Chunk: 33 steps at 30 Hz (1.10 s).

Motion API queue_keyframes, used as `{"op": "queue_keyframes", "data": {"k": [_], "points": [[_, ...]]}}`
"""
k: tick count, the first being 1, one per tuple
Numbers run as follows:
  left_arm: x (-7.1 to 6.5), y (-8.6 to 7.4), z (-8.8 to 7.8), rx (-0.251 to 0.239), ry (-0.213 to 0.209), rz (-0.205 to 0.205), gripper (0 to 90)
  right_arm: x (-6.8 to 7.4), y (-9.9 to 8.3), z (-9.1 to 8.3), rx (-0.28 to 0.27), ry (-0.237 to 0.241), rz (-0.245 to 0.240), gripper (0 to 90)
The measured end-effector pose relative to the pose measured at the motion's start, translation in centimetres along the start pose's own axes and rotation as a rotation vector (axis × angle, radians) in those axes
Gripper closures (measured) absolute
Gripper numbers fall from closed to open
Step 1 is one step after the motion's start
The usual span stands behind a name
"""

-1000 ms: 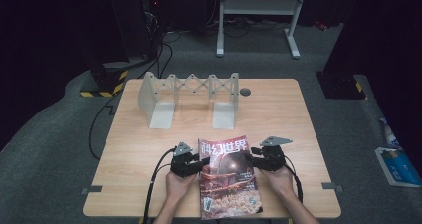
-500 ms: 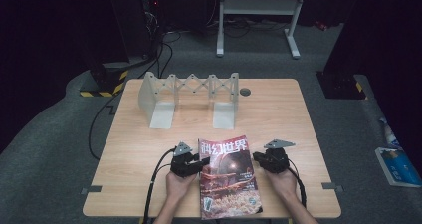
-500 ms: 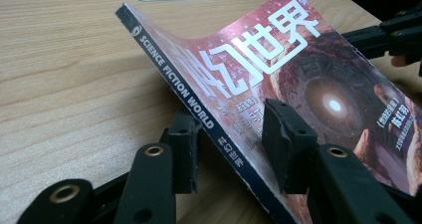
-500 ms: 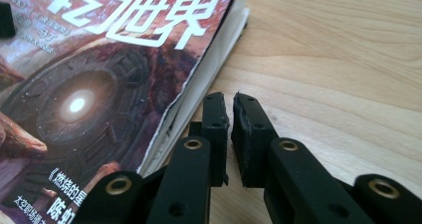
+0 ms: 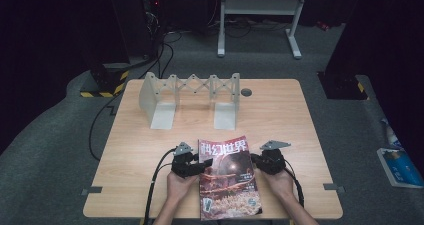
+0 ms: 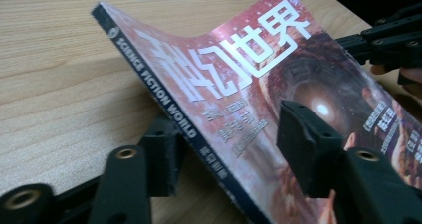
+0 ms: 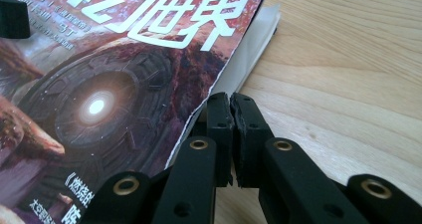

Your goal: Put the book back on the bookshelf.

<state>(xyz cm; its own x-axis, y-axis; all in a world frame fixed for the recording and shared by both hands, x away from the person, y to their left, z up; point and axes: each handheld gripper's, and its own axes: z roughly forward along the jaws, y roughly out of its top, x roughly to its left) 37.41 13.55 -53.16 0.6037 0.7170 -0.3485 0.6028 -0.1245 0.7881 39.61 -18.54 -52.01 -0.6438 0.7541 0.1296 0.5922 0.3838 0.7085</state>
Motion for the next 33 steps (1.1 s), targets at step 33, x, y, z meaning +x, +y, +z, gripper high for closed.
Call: {"op": "queue_keyframes", "data": {"k": [33], "points": [[0.3,0.2,0.3,0.05,-0.044,-0.057,38.4,2.2,1.0,2.0,-0.014,0.106,-0.071,86.1]]}}
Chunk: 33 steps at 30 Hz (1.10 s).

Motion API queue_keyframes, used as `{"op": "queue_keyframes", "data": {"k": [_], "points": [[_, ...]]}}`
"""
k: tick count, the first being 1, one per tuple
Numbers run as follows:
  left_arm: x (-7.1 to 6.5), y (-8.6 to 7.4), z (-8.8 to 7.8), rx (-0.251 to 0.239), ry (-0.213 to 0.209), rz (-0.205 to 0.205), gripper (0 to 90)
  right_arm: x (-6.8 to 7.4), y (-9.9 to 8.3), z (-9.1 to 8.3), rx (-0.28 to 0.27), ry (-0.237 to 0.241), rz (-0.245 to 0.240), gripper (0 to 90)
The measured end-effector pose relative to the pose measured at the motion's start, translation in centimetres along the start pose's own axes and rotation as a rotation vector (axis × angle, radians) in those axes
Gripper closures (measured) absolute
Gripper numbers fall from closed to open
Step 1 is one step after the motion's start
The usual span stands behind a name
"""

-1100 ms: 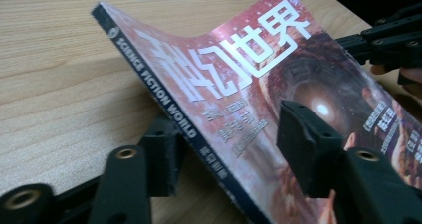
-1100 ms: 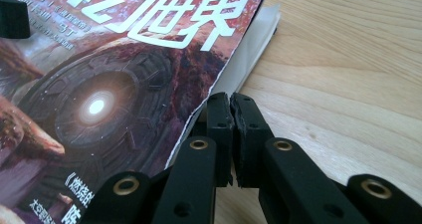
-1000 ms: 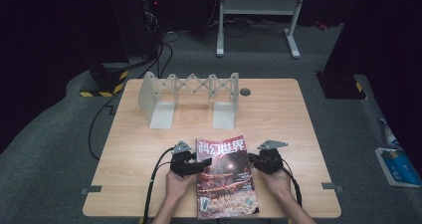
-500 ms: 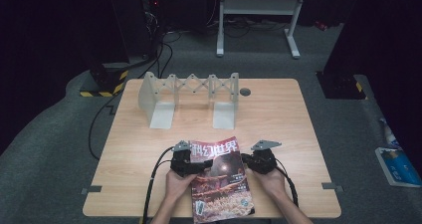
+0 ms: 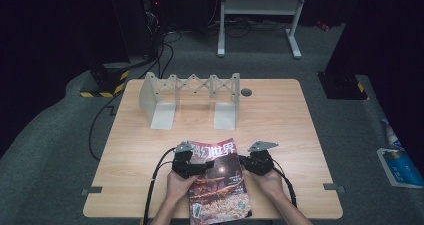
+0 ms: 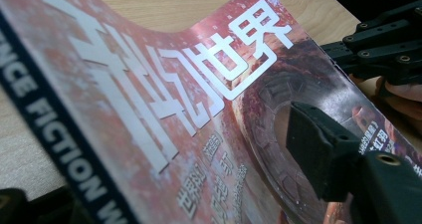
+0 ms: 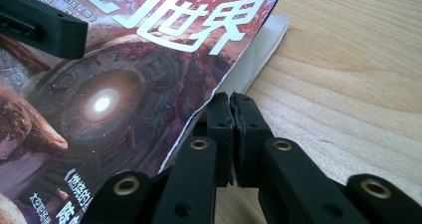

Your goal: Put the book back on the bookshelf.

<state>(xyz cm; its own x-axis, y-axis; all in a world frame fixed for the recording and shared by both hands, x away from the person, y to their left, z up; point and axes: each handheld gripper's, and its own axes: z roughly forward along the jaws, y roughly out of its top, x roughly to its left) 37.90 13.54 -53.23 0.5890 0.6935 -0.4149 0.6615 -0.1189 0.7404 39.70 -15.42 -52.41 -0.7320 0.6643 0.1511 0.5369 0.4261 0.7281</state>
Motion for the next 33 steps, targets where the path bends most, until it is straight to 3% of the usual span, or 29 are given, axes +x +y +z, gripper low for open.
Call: {"op": "queue_keyframes", "data": {"k": [9,13,18,24,33], "points": [[0.1,0.3,-0.1,0.038,0.039,-0.069,63.2,0.0,0.0,-0.2,0.008,-0.004,0.003,80.0],[-0.1,0.5,-0.3,0.04,0.04,-0.098,69.1,-0.1,-0.1,-0.3,0.004,-0.007,0.001,78.5],[-0.4,1.2,-0.7,0.045,0.028,-0.072,75.3,0.1,-0.2,-0.4,0.007,-0.008,-0.001,75.8],[-0.7,1.8,-1.2,0.035,-0.021,-0.068,79.3,-0.3,-0.6,-0.9,-0.008,-0.027,0.01,68.2],[-1.0,2.0,-2.0,0.015,-0.05,-0.072,80.6,-2.4,-1.4,-3.5,-0.056,-0.106,0.074,56.6]]}}
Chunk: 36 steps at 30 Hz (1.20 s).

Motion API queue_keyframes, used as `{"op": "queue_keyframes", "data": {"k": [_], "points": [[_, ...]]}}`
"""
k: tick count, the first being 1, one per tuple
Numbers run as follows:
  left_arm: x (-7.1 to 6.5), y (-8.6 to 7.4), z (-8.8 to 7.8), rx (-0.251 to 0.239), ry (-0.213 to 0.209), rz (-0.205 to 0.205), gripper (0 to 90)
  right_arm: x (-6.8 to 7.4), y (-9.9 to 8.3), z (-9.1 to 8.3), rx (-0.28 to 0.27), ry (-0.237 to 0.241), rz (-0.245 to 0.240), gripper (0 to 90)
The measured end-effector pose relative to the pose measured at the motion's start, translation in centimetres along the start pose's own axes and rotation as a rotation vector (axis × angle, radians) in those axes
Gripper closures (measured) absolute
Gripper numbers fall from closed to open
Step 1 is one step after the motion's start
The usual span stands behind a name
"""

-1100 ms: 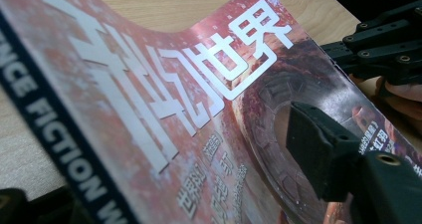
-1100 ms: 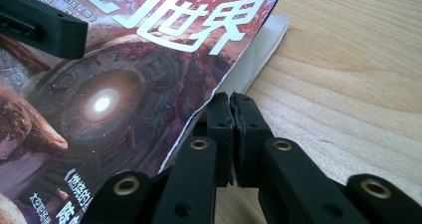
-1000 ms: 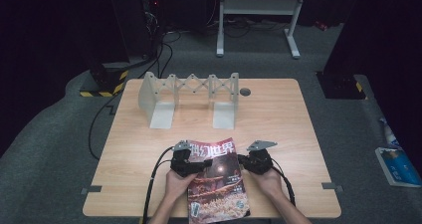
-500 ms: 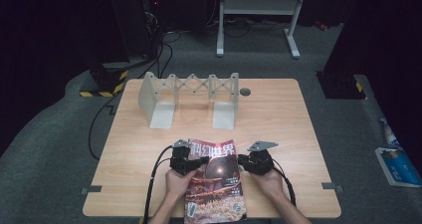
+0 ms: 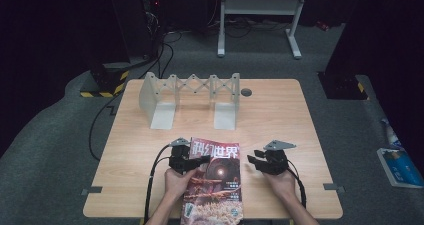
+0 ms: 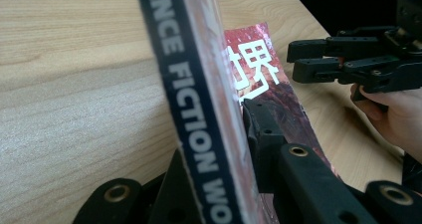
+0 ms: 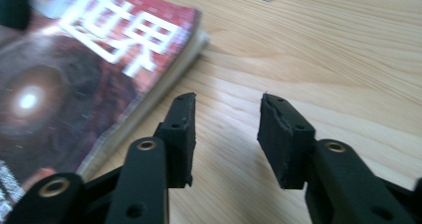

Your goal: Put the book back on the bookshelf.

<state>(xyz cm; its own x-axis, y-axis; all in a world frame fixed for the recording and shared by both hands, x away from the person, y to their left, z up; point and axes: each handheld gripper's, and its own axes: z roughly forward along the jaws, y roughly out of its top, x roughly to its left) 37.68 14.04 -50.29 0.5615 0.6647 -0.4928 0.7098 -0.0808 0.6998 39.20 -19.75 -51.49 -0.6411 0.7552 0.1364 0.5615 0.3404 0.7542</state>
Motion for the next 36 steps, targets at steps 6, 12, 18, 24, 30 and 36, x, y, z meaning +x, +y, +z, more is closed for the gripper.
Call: {"op": "queue_keyframes", "data": {"k": [6,12,18,24,30,36], "points": [[-0.4,0.1,-0.8,-0.02,-0.021,0.01,81.3,-1.4,-1.2,-0.9,0.01,-0.084,0.0,54.2],[-1.3,0.6,-1.8,-0.022,-0.038,0.045,81.8,-2.7,-1.9,-1.6,0.011,-0.154,0.015,52.7],[-2.6,1.3,-2.7,-0.03,-0.058,0.092,82.5,-3.1,-2.2,-1.6,-0.003,-0.193,-0.011,47.2],[-3.8,2.1,-3.4,-0.028,-0.074,0.138,83.1,-3.0,-2.8,-1.3,-0.052,-0.21,-0.029,45.0],[-4.6,2.9,-3.9,-0.024,-0.09,0.167,83.4,-3.0,-2.9,-1.3,-0.06,-0.215,-0.032,44.9],[-5.6,3.8,-4.5,-0.023,-0.094,0.216,83.6,-2.9,-2.9,-1.3,-0.062,-0.218,-0.023,43.9]]}}
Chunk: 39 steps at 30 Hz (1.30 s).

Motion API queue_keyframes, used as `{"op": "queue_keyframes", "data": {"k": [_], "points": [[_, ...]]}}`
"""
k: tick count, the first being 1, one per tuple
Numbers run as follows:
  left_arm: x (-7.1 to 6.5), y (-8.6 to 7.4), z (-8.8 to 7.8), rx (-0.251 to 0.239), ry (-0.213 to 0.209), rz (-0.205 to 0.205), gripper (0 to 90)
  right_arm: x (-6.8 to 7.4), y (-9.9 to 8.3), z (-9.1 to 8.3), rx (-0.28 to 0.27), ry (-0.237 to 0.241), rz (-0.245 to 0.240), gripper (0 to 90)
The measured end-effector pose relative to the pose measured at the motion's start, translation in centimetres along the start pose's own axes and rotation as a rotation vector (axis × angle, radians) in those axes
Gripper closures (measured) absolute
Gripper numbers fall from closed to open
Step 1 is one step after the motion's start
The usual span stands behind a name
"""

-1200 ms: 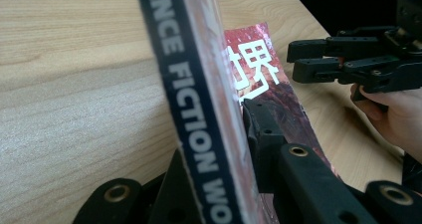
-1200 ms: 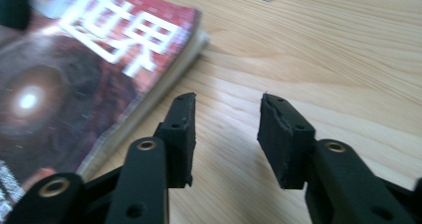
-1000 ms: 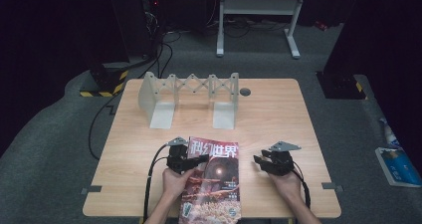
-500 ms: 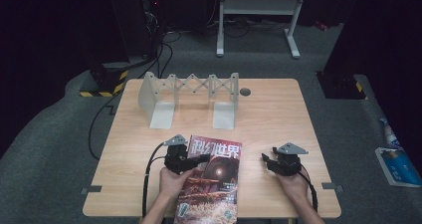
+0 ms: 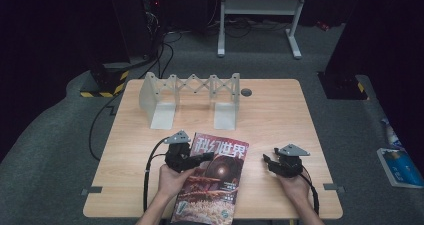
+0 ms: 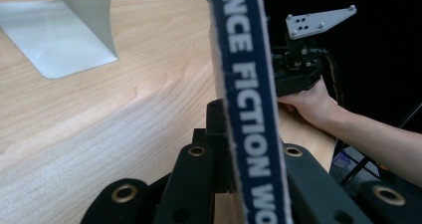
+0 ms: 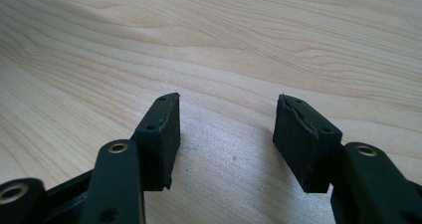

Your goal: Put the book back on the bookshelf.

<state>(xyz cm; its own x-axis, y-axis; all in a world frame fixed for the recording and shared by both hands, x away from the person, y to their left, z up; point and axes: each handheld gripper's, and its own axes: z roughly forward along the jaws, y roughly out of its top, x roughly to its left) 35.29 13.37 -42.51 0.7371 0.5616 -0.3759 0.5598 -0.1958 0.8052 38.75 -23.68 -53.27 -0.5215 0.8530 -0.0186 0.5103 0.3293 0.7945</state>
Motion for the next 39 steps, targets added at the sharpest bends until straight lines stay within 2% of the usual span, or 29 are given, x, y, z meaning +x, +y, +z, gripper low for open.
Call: {"op": "queue_keyframes", "data": {"k": [6,10,14,19,25,28,35,39], "points": [[-0.7,1.3,-0.5,0.004,0.013,0.05,83.8,0.0,0.0,0.0,-0.002,-0.001,-0.001,43.8],[-0.8,2.2,-1.0,0.017,0.024,0.06,83.8,0.0,0.0,0.0,0.001,0.002,0.0,43.9],[-0.7,3.0,-1.6,0.028,0.059,0.081,83.9,0.0,0.0,-0.1,0.004,0.001,0.002,43.9],[-0.3,4.3,-2.7,0.026,0.096,0.084,83.9,-0.1,0.0,-0.1,0.004,0.001,0.001,43.9],[0.2,6.1,-4.0,0.047,0.159,0.108,83.8,-0.1,0.0,-0.1,0.005,0.001,0.0,43.9],[0.6,6.8,-4.6,0.054,0.175,0.113,83.8,-0.1,0.0,-0.1,0.005,0.001,0.001,43.9],[1.0,8.2,-5.1,0.098,0.226,0.131,83.8,-0.1,0.0,-0.1,0.006,0.002,0.0,43.9],[1.2,8.9,-5.3,0.116,0.241,0.127,83.8,-0.1,0.0,-0.1,0.006,0.003,0.0,44.0]]}}
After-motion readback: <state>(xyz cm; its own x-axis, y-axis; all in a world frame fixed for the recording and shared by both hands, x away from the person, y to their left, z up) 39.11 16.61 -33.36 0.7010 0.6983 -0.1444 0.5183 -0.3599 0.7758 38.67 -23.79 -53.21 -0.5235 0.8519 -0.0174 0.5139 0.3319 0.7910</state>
